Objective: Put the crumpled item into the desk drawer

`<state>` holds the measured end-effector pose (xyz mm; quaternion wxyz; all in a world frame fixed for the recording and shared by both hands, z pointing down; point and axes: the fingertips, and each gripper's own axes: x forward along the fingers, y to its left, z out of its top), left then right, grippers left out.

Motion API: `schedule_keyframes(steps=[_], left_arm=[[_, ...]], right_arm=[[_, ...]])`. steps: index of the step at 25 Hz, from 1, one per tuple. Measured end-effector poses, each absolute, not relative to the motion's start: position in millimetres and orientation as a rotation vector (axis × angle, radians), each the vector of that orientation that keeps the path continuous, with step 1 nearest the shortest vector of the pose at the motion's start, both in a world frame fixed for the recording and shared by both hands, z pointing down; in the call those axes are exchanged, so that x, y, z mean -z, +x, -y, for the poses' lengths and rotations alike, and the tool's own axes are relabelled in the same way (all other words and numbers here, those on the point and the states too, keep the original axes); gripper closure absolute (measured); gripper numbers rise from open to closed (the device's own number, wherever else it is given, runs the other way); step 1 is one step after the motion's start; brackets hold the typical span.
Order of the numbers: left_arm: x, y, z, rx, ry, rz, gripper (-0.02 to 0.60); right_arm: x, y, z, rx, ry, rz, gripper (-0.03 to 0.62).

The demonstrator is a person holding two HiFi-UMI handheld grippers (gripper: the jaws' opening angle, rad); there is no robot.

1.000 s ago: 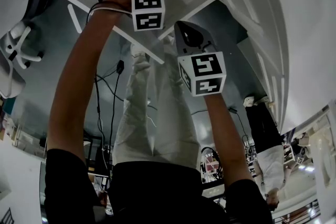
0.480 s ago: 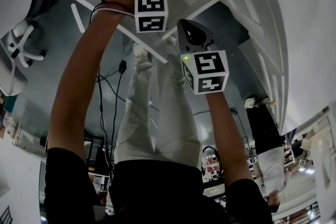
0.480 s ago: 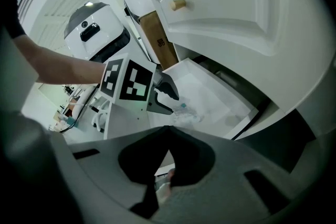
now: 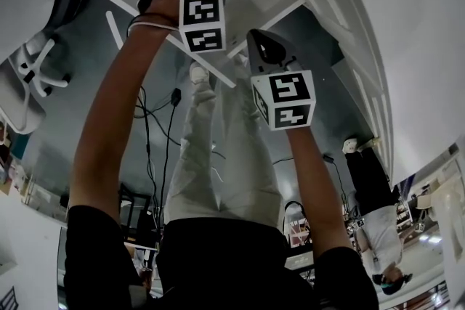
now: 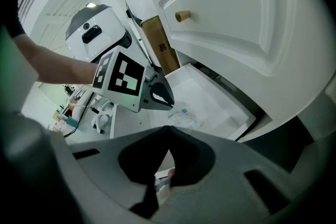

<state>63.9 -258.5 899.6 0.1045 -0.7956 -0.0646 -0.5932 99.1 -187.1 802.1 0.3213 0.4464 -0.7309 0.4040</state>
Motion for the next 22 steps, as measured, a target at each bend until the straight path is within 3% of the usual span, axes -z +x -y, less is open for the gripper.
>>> schedule_keyframes(steps=[22], left_arm=[[-793,76,266,1.656,-2.598,-0.113,0.575]], right_arm=[[-736,113,196,-1.009,1.229,1.946,0.599]])
